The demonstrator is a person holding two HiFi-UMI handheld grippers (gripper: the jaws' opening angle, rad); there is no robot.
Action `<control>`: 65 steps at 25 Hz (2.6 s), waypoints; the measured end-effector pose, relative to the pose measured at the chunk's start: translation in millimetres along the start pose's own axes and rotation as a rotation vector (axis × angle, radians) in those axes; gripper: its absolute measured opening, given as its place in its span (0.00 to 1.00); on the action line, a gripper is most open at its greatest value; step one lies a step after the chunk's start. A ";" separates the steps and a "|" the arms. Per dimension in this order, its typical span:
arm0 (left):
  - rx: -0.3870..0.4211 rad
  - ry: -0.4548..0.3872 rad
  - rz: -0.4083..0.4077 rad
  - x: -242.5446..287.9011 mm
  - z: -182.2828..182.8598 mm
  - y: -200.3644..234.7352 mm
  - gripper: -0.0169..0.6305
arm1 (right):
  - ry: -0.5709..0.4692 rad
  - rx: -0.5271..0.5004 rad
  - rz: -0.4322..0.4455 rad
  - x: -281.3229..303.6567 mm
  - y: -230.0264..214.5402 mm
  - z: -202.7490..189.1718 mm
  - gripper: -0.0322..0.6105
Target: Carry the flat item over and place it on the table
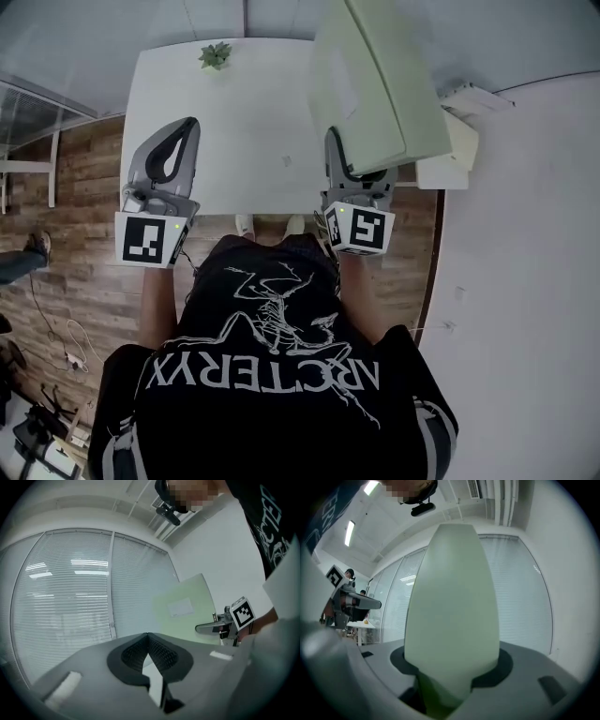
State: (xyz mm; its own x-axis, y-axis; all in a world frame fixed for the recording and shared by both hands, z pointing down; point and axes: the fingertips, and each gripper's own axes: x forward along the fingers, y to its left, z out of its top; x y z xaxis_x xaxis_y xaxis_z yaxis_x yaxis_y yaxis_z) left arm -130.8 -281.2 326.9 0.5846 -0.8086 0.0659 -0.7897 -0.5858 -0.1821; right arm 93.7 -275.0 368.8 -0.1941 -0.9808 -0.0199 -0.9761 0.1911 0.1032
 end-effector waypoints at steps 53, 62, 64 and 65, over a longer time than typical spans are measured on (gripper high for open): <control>-0.019 0.094 -0.036 14.5 -15.9 -42.6 0.04 | 0.211 0.026 0.238 -36.7 -12.8 -111.4 0.56; -0.004 0.012 -0.055 38.8 7.9 -48.5 0.04 | -0.033 0.025 0.300 -23.7 -39.5 46.7 0.32; -0.001 -0.006 -0.060 41.9 15.5 -52.1 0.04 | -0.026 -0.011 0.261 -12.0 -38.2 50.8 0.14; 0.002 -0.014 -0.061 43.1 19.3 -52.9 0.04 | -0.027 -0.020 0.245 -5.9 -36.4 52.3 0.11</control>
State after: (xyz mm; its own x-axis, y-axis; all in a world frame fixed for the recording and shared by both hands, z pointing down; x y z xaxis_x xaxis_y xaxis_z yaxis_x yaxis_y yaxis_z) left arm -60.2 -284.0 320.4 0.6345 -0.7703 0.0631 -0.7519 -0.6341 -0.1806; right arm 125.2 -274.2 313.2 -0.4273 -0.9039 -0.0183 -0.8976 0.4217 0.1281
